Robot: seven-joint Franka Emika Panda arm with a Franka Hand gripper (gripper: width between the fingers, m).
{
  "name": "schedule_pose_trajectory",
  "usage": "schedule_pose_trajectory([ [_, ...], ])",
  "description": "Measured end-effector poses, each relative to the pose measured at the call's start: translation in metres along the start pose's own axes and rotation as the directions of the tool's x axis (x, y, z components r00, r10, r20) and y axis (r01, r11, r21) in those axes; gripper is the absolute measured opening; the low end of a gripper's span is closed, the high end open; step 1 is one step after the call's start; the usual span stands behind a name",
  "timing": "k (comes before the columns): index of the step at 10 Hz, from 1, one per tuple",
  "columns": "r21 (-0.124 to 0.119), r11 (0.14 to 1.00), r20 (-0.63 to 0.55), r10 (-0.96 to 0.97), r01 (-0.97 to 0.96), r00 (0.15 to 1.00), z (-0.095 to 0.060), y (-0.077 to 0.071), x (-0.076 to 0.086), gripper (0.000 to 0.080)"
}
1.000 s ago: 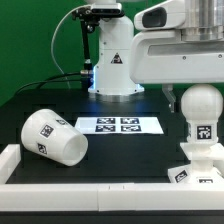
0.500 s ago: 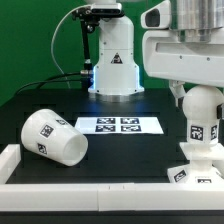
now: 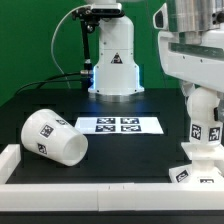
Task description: Assemble lamp
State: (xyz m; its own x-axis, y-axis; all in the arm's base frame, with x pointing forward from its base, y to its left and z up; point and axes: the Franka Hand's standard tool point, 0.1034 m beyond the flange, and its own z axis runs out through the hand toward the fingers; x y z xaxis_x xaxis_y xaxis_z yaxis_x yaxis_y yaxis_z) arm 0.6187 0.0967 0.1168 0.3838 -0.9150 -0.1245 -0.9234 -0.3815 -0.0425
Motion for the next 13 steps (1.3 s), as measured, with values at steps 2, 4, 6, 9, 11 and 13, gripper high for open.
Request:
schedule_pose_trajectory([
  [2,-0.007,0.943,-0.016,-0.333,0.333,0.943,-0.0034,-0.0042,-0.0005,0.0696],
  [4,-0.013,0.869,-0.017,-0.494,0.494,0.869,-0.0049,-0.0063,-0.0024,0.0696],
  [6,-0.017,0.787,-0.016,-0.617,0.616,0.787,-0.005,-0.006,-0.0014,0.0698],
  [9,-0.098,0.39,-0.028,-0.921,0.916,0.389,-0.004,-0.0057,0.0045,0.0698],
  [11,-0.099,0.368,-0.03,-0.93,0.925,0.367,-0.0017,-0.0041,0.0054,0.0698],
  [13,-0.099,0.369,-0.031,-0.929,0.924,0.368,-0.0019,-0.0041,0.0058,0.0573],
])
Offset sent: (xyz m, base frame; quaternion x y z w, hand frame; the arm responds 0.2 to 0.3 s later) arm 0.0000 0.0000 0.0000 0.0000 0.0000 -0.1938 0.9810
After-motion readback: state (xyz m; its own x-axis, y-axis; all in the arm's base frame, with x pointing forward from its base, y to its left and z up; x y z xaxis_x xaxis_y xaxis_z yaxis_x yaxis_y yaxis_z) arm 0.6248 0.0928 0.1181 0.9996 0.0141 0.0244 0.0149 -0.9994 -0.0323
